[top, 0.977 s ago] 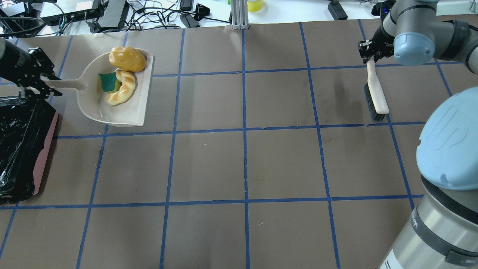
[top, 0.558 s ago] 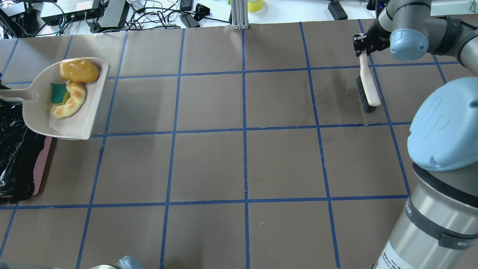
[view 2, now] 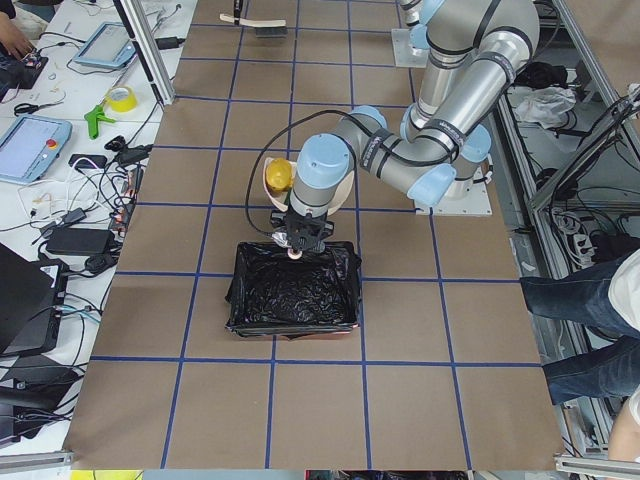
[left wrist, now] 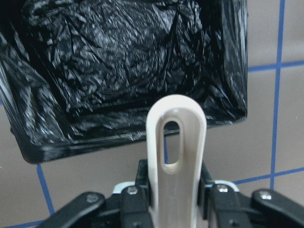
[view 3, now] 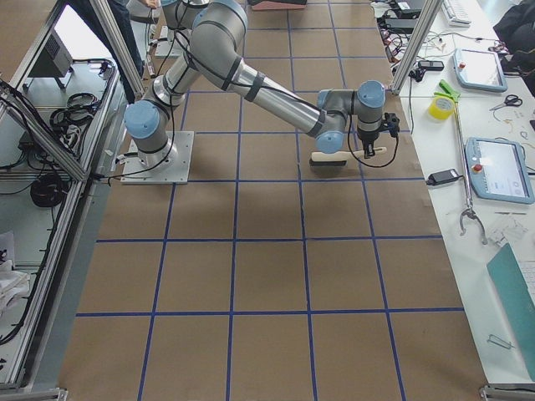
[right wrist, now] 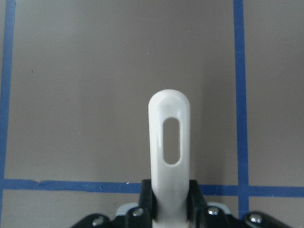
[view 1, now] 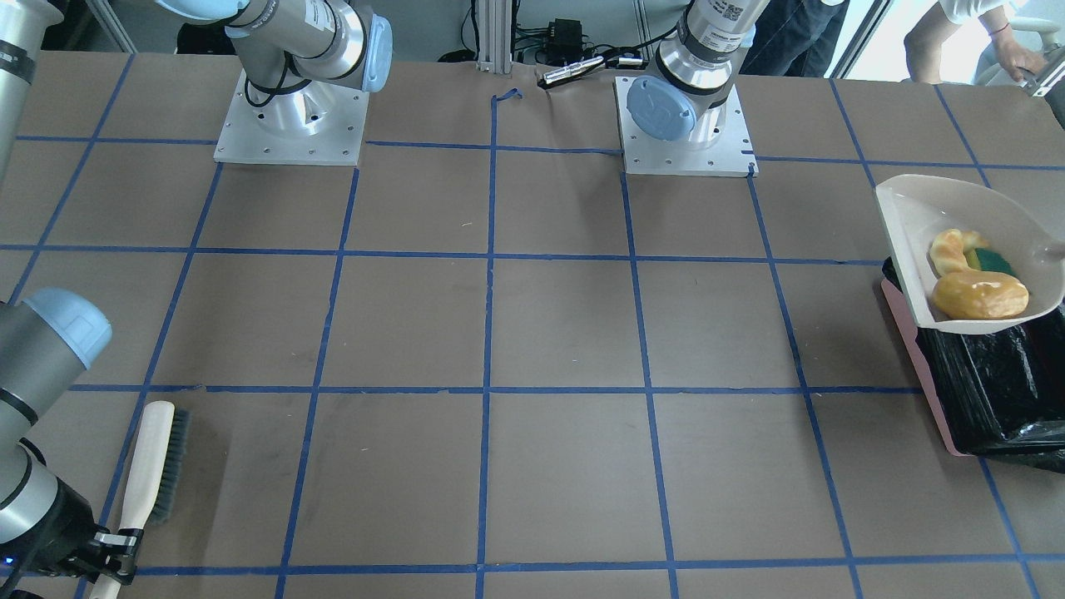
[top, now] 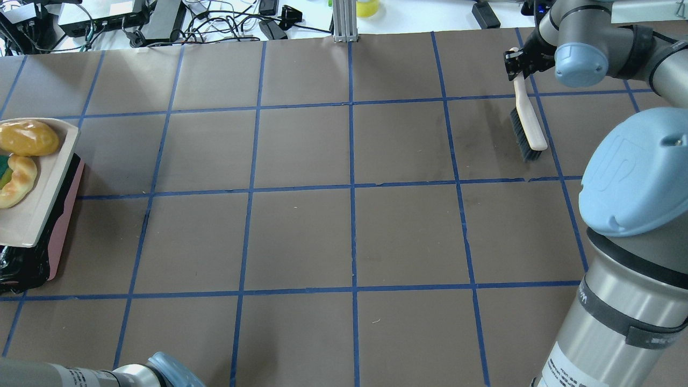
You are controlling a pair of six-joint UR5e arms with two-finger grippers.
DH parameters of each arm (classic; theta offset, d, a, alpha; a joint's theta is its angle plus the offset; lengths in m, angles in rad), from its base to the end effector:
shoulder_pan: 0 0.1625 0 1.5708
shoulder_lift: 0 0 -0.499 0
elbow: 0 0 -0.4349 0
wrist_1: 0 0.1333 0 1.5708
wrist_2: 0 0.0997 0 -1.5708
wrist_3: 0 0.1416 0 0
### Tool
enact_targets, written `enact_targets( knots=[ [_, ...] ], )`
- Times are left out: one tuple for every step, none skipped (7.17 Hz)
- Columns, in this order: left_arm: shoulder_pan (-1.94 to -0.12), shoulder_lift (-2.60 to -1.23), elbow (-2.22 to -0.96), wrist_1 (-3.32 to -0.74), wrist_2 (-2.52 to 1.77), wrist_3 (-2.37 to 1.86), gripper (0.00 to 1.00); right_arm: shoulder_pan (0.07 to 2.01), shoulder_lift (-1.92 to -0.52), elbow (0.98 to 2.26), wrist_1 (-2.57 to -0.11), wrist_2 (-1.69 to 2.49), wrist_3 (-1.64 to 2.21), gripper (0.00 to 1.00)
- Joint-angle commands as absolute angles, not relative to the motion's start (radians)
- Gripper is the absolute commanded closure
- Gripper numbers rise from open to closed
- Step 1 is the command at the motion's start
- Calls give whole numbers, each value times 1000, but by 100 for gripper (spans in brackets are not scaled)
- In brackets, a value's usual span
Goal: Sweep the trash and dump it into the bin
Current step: 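Carry the loaded dustpan over the black trash bin with the left gripper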
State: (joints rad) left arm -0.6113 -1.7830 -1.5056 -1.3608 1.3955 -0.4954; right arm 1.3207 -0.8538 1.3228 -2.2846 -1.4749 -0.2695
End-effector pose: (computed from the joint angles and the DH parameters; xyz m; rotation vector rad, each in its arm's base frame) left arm 0.4364 -0.4988 0.4537 1.9766 -2.2324 0.1517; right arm -0.0673 -0.8567 0.2295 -0.0481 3.0855 -0.4049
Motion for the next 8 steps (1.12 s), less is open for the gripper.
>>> enact_targets(
  knots=[
    [-549,-1840,-1429,-1361,1394,-416,100,1321,-841,1322,-2309,-1483,-290,100],
    [-523,-1873,-1387,-1361,1394,-378,100,1321,-838,1324,-2309,-1483,-284,93],
    [-505,-1905,-1352,-1359,1394,-345,100,1321,-833,1325,-2309,-1480,-276,54],
    [-494,-1943,-1332,-1348,1394,-318,100,1321,-842,1330,-2295,-1488,-273,40],
    [-486,-1972,-1322,-1310,1396,-269,100,1321,-847,1328,-2293,-1488,-273,39],
    [-477,-2003,-1322,-1243,1399,-226,100,1319,-854,1322,-2292,-1499,-273,39],
    [-473,-2029,-1321,-1194,1399,-178,100,1319,-889,1322,-2277,-1518,-272,39],
    [-472,-2054,-1322,-1116,1411,-152,100,1321,-928,1321,-2219,-1520,-256,39]
  ],
)
